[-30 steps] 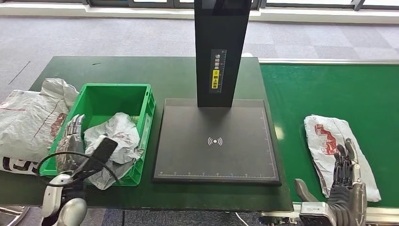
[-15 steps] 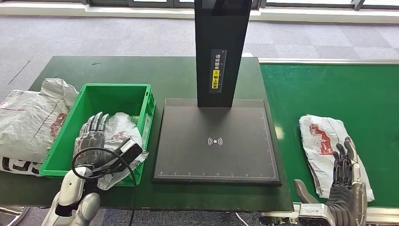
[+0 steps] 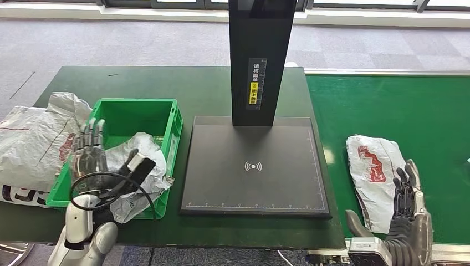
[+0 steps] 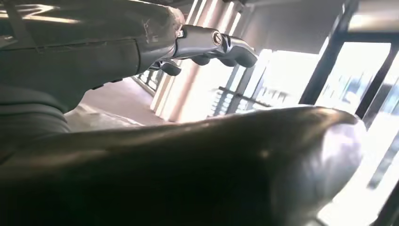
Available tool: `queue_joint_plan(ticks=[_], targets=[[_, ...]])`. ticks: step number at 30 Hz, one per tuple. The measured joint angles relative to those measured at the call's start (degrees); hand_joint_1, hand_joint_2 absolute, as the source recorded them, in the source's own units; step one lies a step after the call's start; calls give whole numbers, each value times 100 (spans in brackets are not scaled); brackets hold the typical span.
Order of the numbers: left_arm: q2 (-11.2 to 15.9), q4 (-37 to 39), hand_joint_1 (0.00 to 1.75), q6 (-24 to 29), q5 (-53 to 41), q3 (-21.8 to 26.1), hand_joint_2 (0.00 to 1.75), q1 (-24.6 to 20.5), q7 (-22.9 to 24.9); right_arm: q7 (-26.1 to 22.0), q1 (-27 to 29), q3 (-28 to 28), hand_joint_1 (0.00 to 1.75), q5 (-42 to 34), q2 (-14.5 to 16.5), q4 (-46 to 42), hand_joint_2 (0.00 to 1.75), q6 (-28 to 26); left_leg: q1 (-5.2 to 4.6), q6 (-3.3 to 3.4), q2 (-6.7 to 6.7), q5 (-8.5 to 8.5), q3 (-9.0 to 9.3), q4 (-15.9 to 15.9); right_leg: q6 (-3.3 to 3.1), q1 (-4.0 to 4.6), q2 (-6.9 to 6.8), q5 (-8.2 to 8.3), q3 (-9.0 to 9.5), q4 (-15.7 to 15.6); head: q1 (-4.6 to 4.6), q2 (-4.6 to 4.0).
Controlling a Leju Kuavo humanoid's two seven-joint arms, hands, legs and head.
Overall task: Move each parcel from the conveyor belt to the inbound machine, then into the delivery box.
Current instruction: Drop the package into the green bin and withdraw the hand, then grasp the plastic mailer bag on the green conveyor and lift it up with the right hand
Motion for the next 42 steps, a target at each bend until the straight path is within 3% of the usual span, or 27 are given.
queue_joint_plan(ticks=[2, 5, 8, 10, 12, 15, 22, 32, 42], targets=[[-220, -261, 0, 648, 1274, 266, 0, 73, -1093, 351, 40, -143, 0, 386, 48, -14, 175, 375, 1, 1, -1, -1, 1, 0, 1, -3, 0, -1, 1, 0, 1, 0], [-461, -844, 0, 521, 4091, 404, 0, 389, -2794, 919, 154, -717, 0, 873, 71, 77, 175, 1322, -1, 11, -5, -9, -1, 0, 9, -11, -2, -7, 3, -2, 0, 0], [-557, -1421, 0, -305, 6429, 46, 0, 915, -3300, 931, -60, -1737, 0, 604, -306, 932, 175, 2775, -5, 39, 12, -39, -17, 3, 30, -16, 7, -18, 33, -18, -2, 0], [-563, -1699, 0, -447, 7261, -341, 0, 1266, -3539, 584, -449, -2366, 0, 456, -747, 1938, 175, 3412, -9, 59, 21, -53, -21, 12, 48, -22, 13, -23, 49, -27, 0, 0], [-530, -1897, 0, -291, 7503, -636, 0, 1525, -3765, 354, -870, -2703, 0, 433, -1079, 2795, 175, 3495, -17, 68, 21, -50, -5, 21, 64, -29, 15, -15, 49, -29, 1, 0], [-455, -2086, 0, -200, 7582, -818, 0, 1737, -3951, 390, -1315, -2815, 0, 269, -1383, 3601, 175, 3433, -21, 80, 9, -42, 25, 26, 76, -32, 8, -6, 51, -30, 1, 0], [-396, -2212, 0, -299, 7462, -951, 0, 1862, -4045, 564, -1718, -2791, 0, -131, -1682, 4453, 175, 3238, -19, 79, -15, -40, 16, 20, 73, -30, -11, -12, 55, -27, 2, 0], [-339, -2196, 0, -254, 7462, -1073, 0, 1857, -3975, 361, -2310, -2401, 0, -300, -1682, 5307, 175, 3003, -20, 84, -16, -35, 16, 20, 75, -31, -19, -10, 56, -27, 1, 0], [-302, -1892, 0, -243, 7573, -1178, 0, 1627, -3714, 659, -2081, -1542, 0, -1021, -1462, 5196, 175, 3820, -19, 78, -23, -32, 12, 19, 73, -30, -20, -12, 51, -25, 2, 0]])
